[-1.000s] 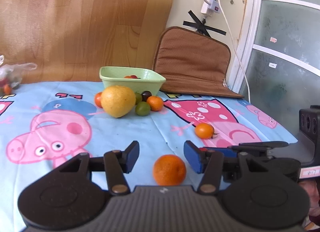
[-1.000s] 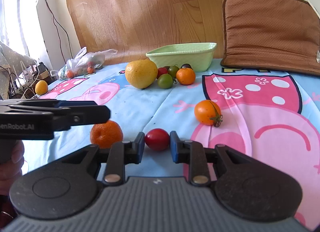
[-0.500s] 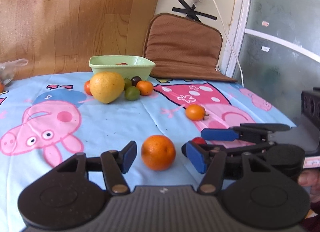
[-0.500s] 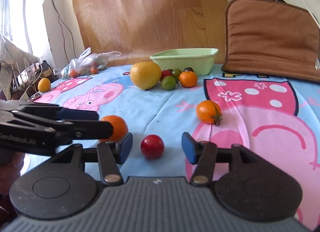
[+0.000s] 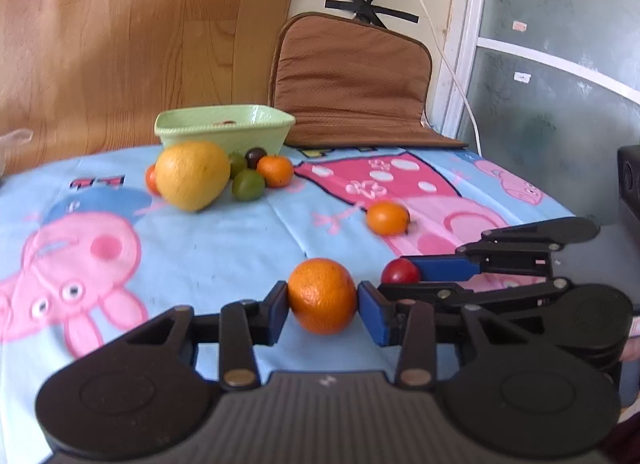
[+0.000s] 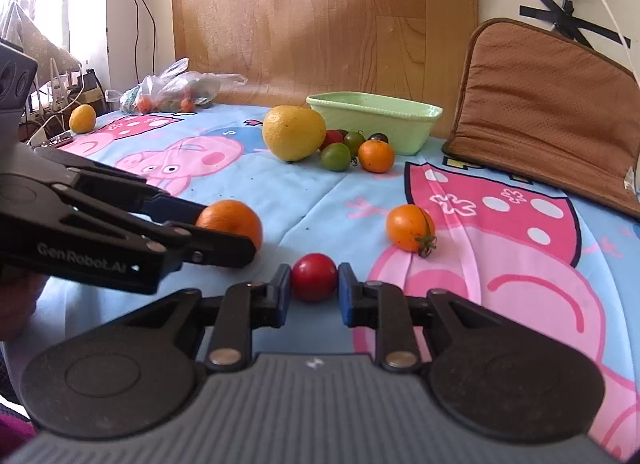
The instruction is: Organize fruits
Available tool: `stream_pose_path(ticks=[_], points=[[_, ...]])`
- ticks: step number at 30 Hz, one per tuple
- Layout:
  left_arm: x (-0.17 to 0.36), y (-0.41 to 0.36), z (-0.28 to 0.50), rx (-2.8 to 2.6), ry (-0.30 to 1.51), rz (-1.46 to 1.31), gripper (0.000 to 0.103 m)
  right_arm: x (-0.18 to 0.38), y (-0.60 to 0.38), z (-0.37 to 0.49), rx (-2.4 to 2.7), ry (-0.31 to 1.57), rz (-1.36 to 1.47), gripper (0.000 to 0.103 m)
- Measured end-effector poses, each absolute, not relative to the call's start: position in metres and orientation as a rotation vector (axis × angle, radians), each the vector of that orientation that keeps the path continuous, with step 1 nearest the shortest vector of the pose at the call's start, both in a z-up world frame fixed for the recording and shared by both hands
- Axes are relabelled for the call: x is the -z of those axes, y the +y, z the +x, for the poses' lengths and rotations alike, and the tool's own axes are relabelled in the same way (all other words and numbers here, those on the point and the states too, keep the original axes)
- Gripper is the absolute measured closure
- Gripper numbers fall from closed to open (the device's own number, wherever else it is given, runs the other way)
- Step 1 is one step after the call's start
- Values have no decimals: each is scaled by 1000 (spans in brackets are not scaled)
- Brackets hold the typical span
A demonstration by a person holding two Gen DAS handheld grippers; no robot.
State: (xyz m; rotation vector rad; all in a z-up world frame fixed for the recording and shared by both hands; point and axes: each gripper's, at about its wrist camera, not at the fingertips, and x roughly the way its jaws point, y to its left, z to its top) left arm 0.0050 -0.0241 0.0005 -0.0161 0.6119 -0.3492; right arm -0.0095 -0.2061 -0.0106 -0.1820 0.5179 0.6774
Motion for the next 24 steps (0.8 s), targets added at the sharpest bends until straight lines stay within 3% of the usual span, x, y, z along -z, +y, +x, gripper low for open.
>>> stream_pose_path(ticks=[10,17,24], points=[[-77,0,127,289,500,-45,65,-53,-185,107,-668,376,-99,76],[-56,16,234,165,637,-80,65,-46,-173,205,-617,486,-10,75],[-34,24,258,91,697,-82,60,-26,-162,225,-614,559,-34,74]])
